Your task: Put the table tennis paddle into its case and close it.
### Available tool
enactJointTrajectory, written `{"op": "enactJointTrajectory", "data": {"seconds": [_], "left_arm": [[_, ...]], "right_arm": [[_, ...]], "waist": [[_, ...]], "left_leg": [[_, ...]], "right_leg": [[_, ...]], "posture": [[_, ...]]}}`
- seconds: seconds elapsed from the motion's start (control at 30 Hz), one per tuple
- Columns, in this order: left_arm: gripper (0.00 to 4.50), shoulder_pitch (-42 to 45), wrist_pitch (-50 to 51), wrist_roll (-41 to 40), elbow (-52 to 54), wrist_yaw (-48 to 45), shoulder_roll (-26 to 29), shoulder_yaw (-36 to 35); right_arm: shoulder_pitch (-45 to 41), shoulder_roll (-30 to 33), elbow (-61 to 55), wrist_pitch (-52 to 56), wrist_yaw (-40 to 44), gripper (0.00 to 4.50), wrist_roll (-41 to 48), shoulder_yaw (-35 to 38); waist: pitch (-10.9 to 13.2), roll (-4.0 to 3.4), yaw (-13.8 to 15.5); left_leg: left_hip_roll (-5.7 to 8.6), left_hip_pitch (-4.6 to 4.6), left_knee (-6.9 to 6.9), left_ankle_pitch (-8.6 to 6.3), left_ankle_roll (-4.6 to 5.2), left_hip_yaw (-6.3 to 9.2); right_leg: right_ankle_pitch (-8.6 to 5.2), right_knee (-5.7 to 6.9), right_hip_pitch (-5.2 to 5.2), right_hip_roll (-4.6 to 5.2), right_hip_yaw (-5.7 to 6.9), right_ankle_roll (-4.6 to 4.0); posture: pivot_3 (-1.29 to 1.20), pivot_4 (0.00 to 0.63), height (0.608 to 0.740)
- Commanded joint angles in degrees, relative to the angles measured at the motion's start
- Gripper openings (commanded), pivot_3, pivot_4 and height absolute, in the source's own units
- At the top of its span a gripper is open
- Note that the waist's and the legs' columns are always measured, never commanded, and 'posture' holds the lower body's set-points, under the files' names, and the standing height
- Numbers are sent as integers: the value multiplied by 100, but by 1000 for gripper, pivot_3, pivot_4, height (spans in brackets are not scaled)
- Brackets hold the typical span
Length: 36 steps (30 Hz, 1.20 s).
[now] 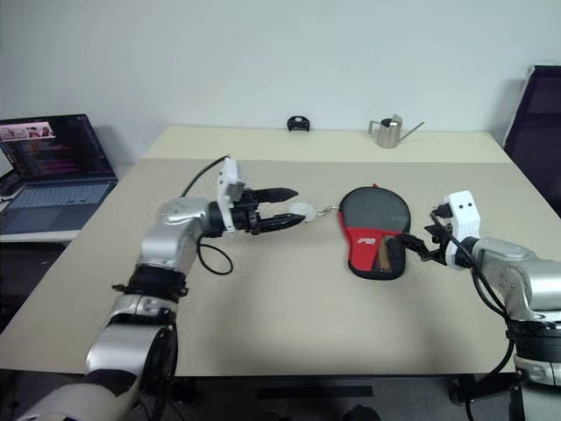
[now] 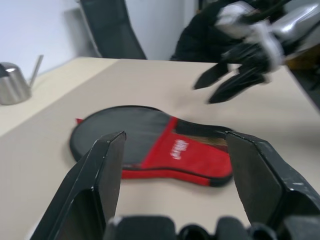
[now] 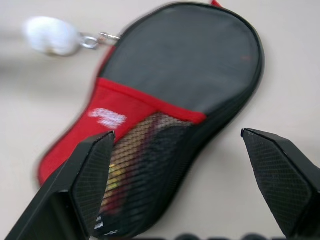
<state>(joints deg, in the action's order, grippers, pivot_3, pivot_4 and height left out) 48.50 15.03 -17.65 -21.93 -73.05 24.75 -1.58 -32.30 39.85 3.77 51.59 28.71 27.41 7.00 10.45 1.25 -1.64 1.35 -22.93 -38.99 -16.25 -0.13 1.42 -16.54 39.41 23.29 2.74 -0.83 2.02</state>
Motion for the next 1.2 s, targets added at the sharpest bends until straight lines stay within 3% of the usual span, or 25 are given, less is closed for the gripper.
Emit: {"op": "enactJointTrajectory", "data": {"seconds": [0.03,0.53,0.87,1.07,1.17,1.2], "left_arm": [[3442,-110,484,-308,865,201,224,-137],[3442,-380,813,-426,1409,531,501,-79],[3442,-407,794,-400,1443,567,531,-58],[3442,-439,774,-390,1467,599,530,-42],[3442,-442,771,-399,1469,609,540,-41],[3442,-443,769,-398,1468,614,541,-41]], "right_arm": [[-323,-119,669,-595,71,4428,-462,-233],[-1452,-787,3292,-1713,517,4428,-1539,-780],[-1733,-925,3717,-1188,1379,4428,-1472,-853],[-1770,-1035,3752,-1111,1439,4428,-1503,-801],[-1780,-1065,3794,-1129,1391,3877,-1532,-775],[-1781,-1075,3799,-1128,1384,3506,-1537,-763]], "waist": [[0,0,2],[0,-1,-24],[-2,0,-41],[-3,1,-88],[-3,1,-110],[-3,1,-115]], "left_leg": [[0,1,-1,0,1,0],[-1,8,-3,1,0,-3],[-4,15,-3,1,0,-5],[-4,16,-3,1,0,-5],[-4,17,-3,1,0,-5],[-4,17,-3,1,0,-5]], "right_leg": [[0,2,0,0,0,0],[0,11,0,0,-1,-1],[1,21,-3,-1,-3,-1],[1,21,-2,-2,-4,-1],[1,22,-2,-1,-4,-1],[1,22,-2,-1,-4,-1]], "posture": [[0,150,740],[0,150,740],[0,150,740],[0,150,740],[0,150,740],[0,150,740]]}}
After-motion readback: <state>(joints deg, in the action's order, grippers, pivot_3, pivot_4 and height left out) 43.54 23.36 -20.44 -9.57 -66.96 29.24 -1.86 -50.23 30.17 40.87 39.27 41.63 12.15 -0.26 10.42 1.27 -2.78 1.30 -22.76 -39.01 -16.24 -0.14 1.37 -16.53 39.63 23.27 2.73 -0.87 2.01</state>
